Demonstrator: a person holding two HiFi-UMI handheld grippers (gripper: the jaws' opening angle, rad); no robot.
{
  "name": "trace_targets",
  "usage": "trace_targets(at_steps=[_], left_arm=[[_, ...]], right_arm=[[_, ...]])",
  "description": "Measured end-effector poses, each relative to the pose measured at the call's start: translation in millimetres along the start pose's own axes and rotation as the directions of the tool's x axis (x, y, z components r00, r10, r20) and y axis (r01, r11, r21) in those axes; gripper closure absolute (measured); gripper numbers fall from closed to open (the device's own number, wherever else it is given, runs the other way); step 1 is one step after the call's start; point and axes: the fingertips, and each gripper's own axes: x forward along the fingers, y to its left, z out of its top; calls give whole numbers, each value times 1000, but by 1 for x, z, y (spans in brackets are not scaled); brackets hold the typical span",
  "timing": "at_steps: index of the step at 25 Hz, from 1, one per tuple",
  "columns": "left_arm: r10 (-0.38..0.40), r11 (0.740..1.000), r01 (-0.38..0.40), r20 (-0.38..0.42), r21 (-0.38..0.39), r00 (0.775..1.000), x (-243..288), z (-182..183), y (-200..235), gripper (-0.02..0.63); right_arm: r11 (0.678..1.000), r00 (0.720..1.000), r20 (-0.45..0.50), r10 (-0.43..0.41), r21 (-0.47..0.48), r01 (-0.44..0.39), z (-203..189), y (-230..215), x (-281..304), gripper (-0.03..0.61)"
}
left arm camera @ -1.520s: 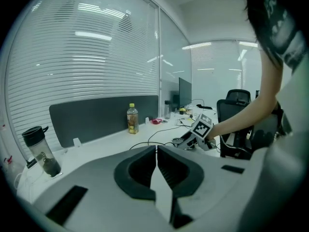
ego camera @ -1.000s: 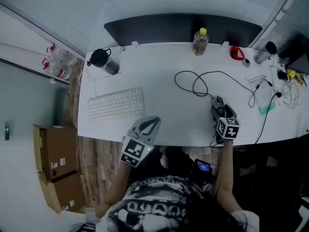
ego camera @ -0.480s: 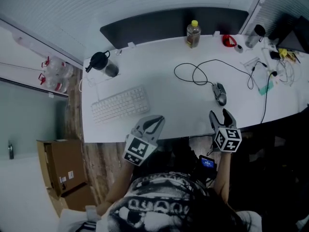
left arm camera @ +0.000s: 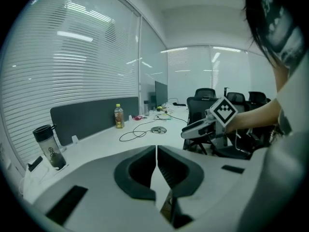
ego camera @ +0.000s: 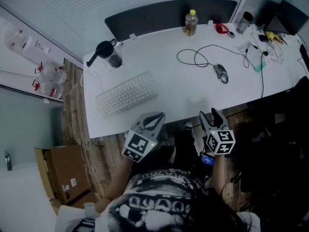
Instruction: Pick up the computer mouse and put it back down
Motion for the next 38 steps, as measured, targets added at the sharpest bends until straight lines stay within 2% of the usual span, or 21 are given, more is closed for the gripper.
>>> trace_targets(at_steps=[5, 11, 17, 20, 38], left_arm=[[-37, 999, 37, 36, 6, 999, -46, -17, -16, 607], [-83, 997, 82, 53, 14, 995, -76, -30, -35, 607], [-116, 993, 115, 71, 14, 991, -86, -33, -49, 607], [-137, 991, 136, 78, 17, 988, -85, -31, -57, 607], [-234, 971, 228, 96, 76, 967, -71, -15, -96, 607]], right_arm=[[999, 999, 46, 26, -31, -25, -13, 62, -29, 355], [998, 996, 85, 30, -62, -25, -18, 111, -57, 422], [996, 996, 89, 31, -84, -23, -26, 136, -74, 508], [996, 995, 91, 28, -85, -20, -27, 142, -80, 585], [984, 995, 66, 78, -168, -67, -32, 157, -96, 588]])
